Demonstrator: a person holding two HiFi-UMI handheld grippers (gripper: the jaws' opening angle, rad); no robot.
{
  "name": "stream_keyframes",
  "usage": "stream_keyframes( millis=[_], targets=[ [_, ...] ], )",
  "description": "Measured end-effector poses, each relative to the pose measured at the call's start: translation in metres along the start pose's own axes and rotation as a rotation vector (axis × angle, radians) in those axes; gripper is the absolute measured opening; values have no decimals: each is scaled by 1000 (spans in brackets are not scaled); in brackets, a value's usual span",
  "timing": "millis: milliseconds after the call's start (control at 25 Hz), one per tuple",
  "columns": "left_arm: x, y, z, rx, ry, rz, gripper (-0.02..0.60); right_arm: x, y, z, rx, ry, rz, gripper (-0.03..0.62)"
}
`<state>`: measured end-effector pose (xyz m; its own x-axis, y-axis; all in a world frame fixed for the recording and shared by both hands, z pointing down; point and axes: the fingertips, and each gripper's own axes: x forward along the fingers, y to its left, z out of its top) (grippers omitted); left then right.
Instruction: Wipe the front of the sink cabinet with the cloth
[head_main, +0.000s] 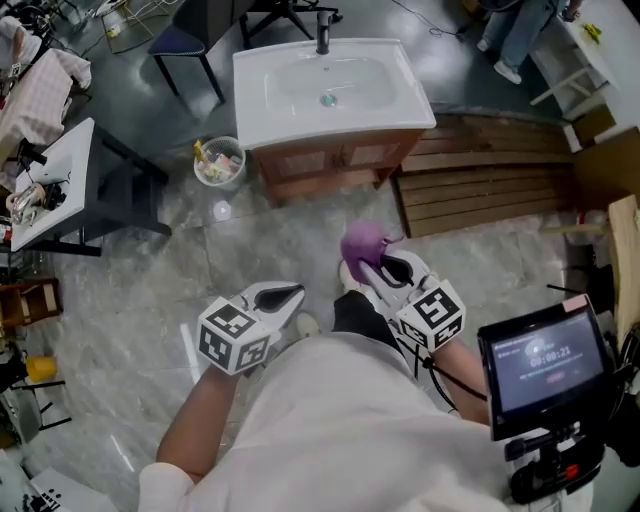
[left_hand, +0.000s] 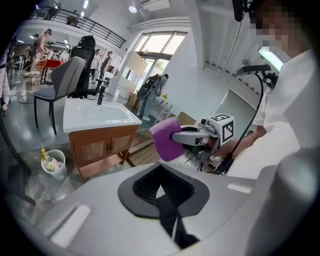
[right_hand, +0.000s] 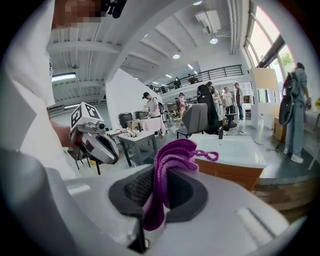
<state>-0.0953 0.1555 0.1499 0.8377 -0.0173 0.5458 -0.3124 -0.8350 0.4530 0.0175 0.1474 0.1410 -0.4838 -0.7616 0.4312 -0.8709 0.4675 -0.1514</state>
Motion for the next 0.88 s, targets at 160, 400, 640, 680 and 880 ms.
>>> stream_keyframes(
  millis=[160, 400, 640, 680, 880],
  targets=[
    [-8, -17, -6, 14, -11, -1, 7, -15, 23, 5, -26, -16, 5, 55],
    [-20, -41, -26, 47, -36, -5, 6, -34, 61, -1, -66, -39, -1, 55],
    [-33, -42, -24, 47, -46, 7, 8, -31, 80, 8, -113, -27, 27, 55],
    [-34, -40, -25, 42, -47, 9, 7, -29, 83, 10, -122, -26, 34, 55],
    [-40, -36, -30, 36, -53, 21, 6, -24, 95, 13, -137, -29, 58, 55]
  ],
)
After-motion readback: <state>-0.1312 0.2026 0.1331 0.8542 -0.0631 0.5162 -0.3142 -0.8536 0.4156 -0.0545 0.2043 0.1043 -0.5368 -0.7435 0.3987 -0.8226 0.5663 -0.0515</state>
